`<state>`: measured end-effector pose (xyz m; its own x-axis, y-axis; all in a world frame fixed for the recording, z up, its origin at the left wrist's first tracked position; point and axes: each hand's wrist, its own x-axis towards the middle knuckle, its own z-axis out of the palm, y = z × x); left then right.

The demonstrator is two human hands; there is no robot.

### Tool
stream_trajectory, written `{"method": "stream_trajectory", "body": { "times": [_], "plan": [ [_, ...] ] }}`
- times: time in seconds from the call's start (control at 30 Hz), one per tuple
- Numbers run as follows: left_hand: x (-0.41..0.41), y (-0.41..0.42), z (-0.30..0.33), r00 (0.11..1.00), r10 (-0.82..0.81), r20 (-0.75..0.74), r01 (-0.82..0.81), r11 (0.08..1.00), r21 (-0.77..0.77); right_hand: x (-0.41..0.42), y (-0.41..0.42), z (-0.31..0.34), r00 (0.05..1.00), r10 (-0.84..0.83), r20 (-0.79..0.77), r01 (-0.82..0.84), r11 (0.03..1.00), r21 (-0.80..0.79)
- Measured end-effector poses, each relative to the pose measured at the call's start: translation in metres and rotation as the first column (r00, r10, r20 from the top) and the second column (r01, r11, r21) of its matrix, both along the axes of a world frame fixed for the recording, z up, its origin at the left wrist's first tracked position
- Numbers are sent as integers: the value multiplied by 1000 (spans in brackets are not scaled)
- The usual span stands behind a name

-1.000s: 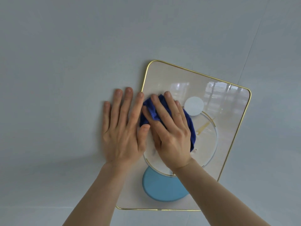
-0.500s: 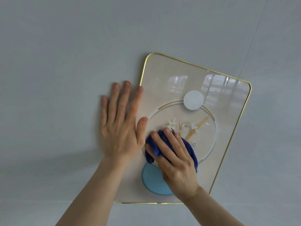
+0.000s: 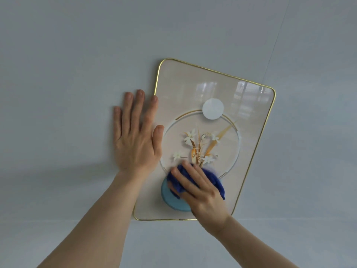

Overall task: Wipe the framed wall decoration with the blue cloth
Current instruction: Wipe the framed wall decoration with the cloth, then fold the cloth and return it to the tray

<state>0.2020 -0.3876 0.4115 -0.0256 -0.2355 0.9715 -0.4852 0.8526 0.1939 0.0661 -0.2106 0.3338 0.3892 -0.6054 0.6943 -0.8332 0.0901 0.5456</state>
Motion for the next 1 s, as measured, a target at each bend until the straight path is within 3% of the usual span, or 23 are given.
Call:
{"method": "stream_trajectory", "body": {
  "times": [0.13, 0.4, 0.47, 0.53, 0.6, 0.67, 0.77, 0.87, 1.0],
  "plan": [
    [11, 8, 4, 997, -36, 70, 32, 998, 57, -3, 37, -38, 990, -135, -49, 141, 978, 157],
    [50, 29, 22, 943, -237, 235, 171, 948, 270, 47, 70, -48, 875, -453, 170, 351, 836, 423],
    [64, 36, 26, 923, -310, 228, 224, 915, 335, 55, 85, -56, 756, -474, 451, 242, 843, 480],
    [78, 47, 25, 915, -342, 213, 250, 896, 367, 61, 97, -59, 565, -433, 702, 161, 892, 421],
    [90, 61, 16, 919, -354, 175, 273, 890, 364, 68, 109, -58, 390, -343, 855, 131, 939, 317],
    [98, 80, 1, 913, -390, 117, 323, 868, 377, 77, 118, -53, 298, -237, 924, 121, 970, 210],
    [101, 115, -32, 847, -528, 59, 427, 743, 516, 87, 129, -42, 200, -166, 966, 92, 984, 150],
    [98, 149, -68, 667, -744, 53, 507, 504, 699, 92, 139, -32, 72, -133, 988, 34, 991, 131],
    [89, 184, -98, 479, -868, 128, 454, 370, 811, 95, 148, -19, -46, -131, 990, -29, 991, 130]
  ]
}}
